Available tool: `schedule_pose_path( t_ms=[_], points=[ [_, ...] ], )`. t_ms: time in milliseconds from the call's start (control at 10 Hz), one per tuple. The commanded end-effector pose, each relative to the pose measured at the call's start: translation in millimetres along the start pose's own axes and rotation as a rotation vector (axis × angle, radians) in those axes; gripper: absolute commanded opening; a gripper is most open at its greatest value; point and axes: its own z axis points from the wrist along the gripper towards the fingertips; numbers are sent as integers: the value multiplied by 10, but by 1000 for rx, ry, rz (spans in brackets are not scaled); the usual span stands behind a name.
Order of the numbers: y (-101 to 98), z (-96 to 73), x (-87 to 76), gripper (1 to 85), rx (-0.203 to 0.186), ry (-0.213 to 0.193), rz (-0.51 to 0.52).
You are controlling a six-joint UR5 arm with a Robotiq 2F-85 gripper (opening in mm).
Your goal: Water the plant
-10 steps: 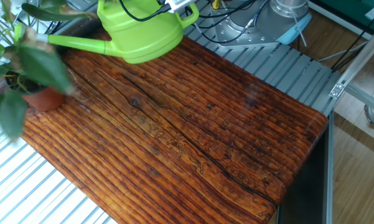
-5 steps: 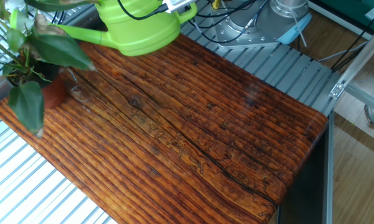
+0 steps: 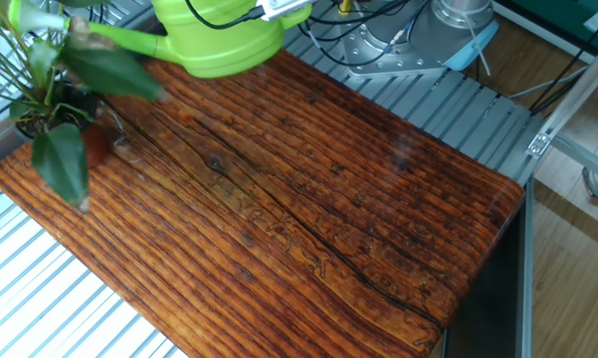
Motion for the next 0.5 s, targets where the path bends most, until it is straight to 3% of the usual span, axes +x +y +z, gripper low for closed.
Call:
schedule_pose_path(
  t_ms=[0,400],
  points=[
    [69,-8,57,13,-25,21,40],
    [27,-11,167,13,-7,63,65]
  ],
)
